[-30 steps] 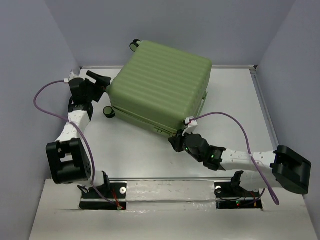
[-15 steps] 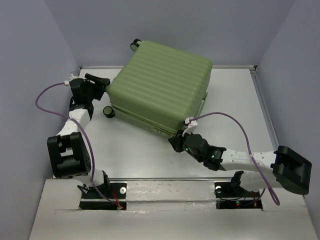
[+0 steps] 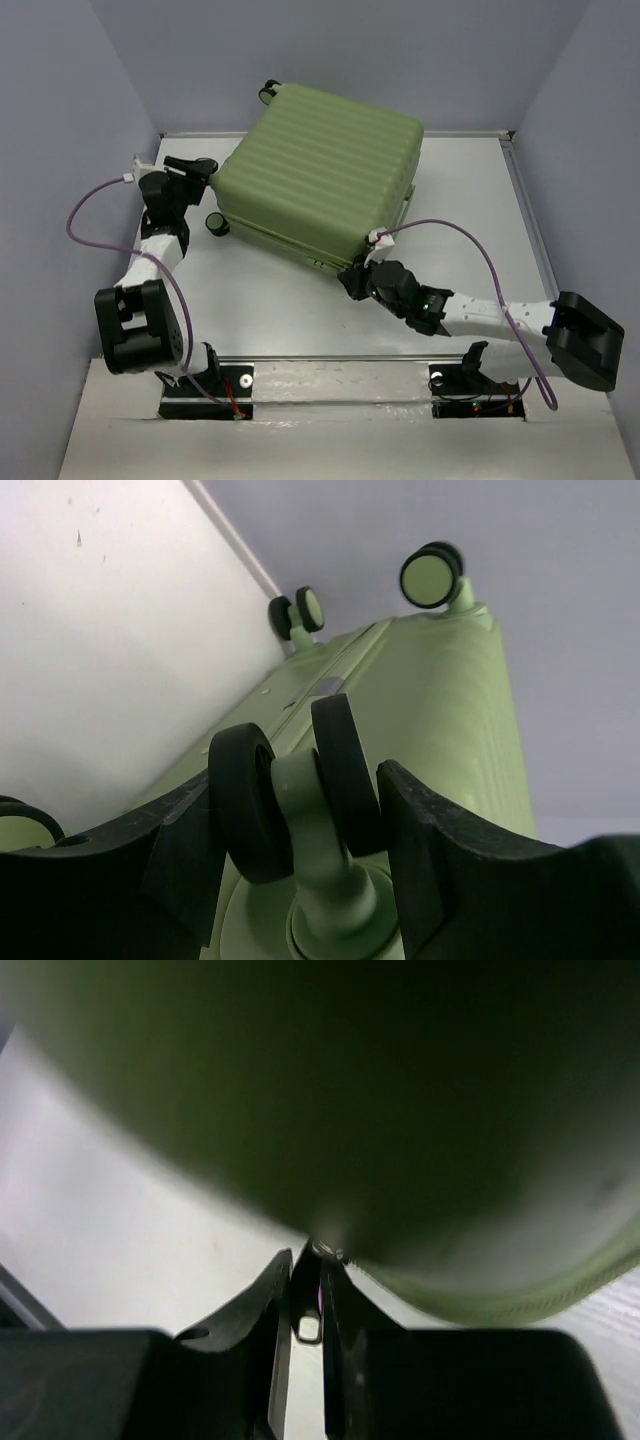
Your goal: Pack the luggage
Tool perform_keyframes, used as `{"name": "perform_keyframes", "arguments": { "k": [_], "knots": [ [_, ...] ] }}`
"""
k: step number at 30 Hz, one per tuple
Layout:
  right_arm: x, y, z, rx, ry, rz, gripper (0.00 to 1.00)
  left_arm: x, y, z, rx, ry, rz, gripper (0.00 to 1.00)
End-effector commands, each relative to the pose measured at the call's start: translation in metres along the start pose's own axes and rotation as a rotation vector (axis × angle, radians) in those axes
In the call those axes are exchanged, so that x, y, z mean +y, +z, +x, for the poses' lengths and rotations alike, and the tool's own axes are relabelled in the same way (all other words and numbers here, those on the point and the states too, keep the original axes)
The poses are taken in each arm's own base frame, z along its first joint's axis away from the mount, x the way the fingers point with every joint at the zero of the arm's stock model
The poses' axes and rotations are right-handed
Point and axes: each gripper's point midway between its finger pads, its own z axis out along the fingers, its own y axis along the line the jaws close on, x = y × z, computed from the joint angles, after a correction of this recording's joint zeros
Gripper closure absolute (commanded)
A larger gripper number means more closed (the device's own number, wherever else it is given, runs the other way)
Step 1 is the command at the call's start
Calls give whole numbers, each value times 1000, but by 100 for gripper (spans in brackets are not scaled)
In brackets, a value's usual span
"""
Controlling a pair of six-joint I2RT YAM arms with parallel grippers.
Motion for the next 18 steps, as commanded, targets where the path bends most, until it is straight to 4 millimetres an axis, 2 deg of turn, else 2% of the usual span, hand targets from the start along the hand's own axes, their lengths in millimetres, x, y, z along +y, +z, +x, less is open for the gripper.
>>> {"name": "perform_keyframes", "arguments": {
  "k": [1, 2, 3, 4, 5, 6, 7, 8, 9, 11, 12, 13, 14, 15, 16, 18],
  "knots": [
    [18, 10, -68, -113, 61, -120, 93, -44, -53, -21, -158, 85, 185, 94],
    [16, 7, -76, -124, 63, -137, 93, -28, -59, -13, -154, 96, 156, 94],
    [4, 6, -86, -149, 68, -114, 93, -36, -72, -14, -178, 104, 181, 94],
    [-3, 4, -93, -169, 69, -102, 93, -32, -78, -9, -174, 106, 182, 94],
    [-8, 2, -100, -184, 68, -96, 93, -33, -84, -3, -165, 110, 194, 94],
    [-11, -4, -106, -191, 63, -107, 93, -23, -88, 10, -142, 110, 184, 94],
    [-16, -6, -111, -201, 61, -98, 93, -31, -100, 14, -145, 121, 218, 94],
    [-27, -6, -117, -212, 64, -75, 93, -31, -105, 21, -135, 125, 225, 94],
    [-29, -8, -119, -209, 55, -81, 93, -24, -110, 40, -93, 128, 225, 94],
    [-38, -8, -123, -210, 44, -67, 93, -27, -126, 57, -76, 143, 248, 94],
    [-48, -7, -128, -215, 31, -51, 93, -24, -132, 82, -17, 151, 256, 94],
    [-53, -4, -130, -209, 23, -40, 93, -19, -136, 91, -11, 148, 242, 94],
    [-57, -3, -130, -200, 15, -44, 93, -27, -147, 96, -9, 132, 278, 94],
    [-58, -2, -131, -189, 11, -57, 93, -18, -151, 109, 17, 123, 272, 94],
    [-71, -2, -138, -194, 14, -36, 93, -25, -161, 122, 45, 113, 315, 94],
    [-75, -4, -140, -184, 13, -48, 93, -21, -167, 135, 77, 111, 320, 94]
  ]
}}
